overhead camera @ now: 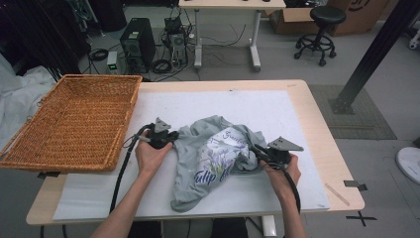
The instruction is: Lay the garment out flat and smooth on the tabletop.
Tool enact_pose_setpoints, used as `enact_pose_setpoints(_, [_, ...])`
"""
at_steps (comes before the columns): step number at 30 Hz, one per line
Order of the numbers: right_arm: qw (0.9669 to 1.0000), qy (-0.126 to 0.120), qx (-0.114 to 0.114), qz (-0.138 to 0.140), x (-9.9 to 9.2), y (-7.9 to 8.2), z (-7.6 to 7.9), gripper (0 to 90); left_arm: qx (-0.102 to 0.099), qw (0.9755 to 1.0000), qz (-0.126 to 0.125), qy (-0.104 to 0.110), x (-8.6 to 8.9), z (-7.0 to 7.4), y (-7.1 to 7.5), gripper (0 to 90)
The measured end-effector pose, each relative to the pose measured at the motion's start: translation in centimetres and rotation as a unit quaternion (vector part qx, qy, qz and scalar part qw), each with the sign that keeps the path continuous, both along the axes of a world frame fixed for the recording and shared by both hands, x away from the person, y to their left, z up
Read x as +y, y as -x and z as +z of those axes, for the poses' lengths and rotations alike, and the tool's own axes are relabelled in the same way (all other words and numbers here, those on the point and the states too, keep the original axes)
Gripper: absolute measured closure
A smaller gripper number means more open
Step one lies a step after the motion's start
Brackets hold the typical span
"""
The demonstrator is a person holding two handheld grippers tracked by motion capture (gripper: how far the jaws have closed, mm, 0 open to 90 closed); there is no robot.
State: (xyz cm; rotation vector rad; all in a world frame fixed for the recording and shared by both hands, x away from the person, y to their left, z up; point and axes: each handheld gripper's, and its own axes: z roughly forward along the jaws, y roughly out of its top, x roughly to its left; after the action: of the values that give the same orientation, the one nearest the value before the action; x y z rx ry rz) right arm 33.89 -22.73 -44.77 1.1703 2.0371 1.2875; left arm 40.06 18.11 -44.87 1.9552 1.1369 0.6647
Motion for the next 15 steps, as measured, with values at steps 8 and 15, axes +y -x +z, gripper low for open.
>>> enact_pose_setpoints(8, [0.9994,-0.014,0.008,-0.030,-5.1,0.2,1.4,78.5,-0.011,0.9990,0.034,0.025,2.5,0.8,1.0,73.5])
enact_pose_setpoints(15, [0.9883,-0.118,-0.070,-0.066,-5.1,-0.8,2.4,60.3,-0.090,0.9898,-0.031,0.106,1.1,3.0,-0.9,55.8])
